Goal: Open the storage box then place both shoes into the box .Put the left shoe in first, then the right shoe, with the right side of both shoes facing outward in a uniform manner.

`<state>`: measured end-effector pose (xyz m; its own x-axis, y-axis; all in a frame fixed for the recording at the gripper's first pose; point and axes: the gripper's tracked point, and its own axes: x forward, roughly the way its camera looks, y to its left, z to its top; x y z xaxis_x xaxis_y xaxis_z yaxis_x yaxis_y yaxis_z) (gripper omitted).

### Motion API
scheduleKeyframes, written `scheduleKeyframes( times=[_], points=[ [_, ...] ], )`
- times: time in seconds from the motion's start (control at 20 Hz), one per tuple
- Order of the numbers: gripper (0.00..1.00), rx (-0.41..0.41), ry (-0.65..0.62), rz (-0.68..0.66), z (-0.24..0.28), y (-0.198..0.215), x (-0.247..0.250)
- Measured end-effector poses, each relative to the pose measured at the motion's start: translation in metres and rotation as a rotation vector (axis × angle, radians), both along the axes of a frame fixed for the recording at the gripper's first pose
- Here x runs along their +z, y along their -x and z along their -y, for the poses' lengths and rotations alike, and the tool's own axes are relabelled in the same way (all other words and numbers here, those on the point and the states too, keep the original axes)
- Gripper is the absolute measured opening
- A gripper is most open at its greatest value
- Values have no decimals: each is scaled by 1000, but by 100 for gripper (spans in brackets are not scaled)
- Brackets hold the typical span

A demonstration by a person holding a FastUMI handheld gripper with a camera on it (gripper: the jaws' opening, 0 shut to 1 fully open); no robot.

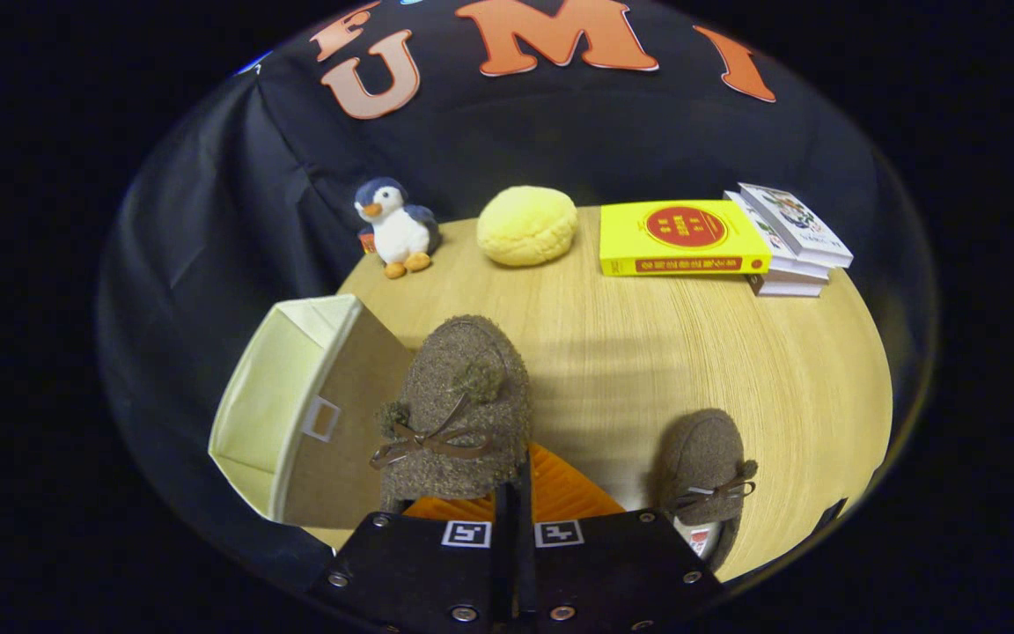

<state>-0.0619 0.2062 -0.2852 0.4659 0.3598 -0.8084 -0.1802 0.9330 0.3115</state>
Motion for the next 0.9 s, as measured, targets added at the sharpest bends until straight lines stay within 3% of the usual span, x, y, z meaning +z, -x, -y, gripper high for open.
scheduleKeyframes(
  times=[0.4, 0.9],
  points=[
    [4, 65, -72, 63, -102, -18, 87],
    [4, 156, -36, -91, -217, 8, 50]
  ],
)
